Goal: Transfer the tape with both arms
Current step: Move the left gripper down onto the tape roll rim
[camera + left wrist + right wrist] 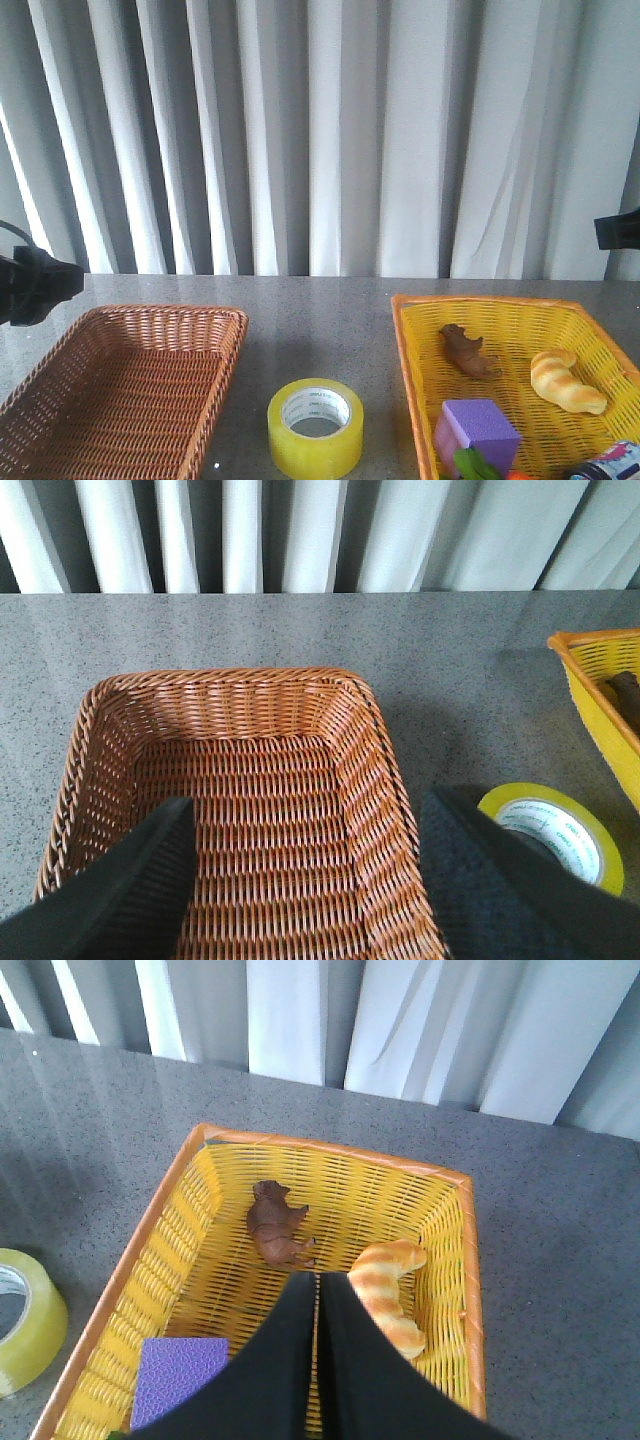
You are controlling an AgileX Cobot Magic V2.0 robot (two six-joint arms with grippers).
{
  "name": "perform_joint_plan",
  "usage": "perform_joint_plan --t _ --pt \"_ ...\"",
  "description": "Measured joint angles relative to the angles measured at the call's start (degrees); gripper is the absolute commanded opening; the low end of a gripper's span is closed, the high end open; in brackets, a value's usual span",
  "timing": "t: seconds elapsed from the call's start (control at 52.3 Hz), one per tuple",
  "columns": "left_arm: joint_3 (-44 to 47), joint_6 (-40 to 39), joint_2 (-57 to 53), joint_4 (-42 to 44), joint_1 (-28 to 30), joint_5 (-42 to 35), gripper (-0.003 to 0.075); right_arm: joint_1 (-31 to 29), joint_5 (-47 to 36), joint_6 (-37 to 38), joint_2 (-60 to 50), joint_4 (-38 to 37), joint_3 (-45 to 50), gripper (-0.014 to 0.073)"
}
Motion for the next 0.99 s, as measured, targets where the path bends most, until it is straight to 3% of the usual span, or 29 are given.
perform_joint_plan --t 0.287,0.516,0.803,0.994 --pt "-0.52 0.34 0.09 -5.28 -0.32 -0.13 0.0471 0.00 -2.60 0.58 -4.33 -1.57 5.25 -0.0009" --pt "-10.73 5.48 3.69 -8.22 -5.75 2.79 0.0471 -0.07 -1.22 0.58 -4.33 -2.58 5.32 -0.0009" --pt "-28.28 5.82 20.52 -7.84 -14.57 14.66 0.0471 -0.07 -1.16 0.58 -4.33 -2.58 5.32 -0.0009" --pt "-33.43 4.38 32.86 -3.98 -17.64 18.18 0.0471 -0.07 -1.04 0.58 -4.33 -2.58 5.32 -0.0009"
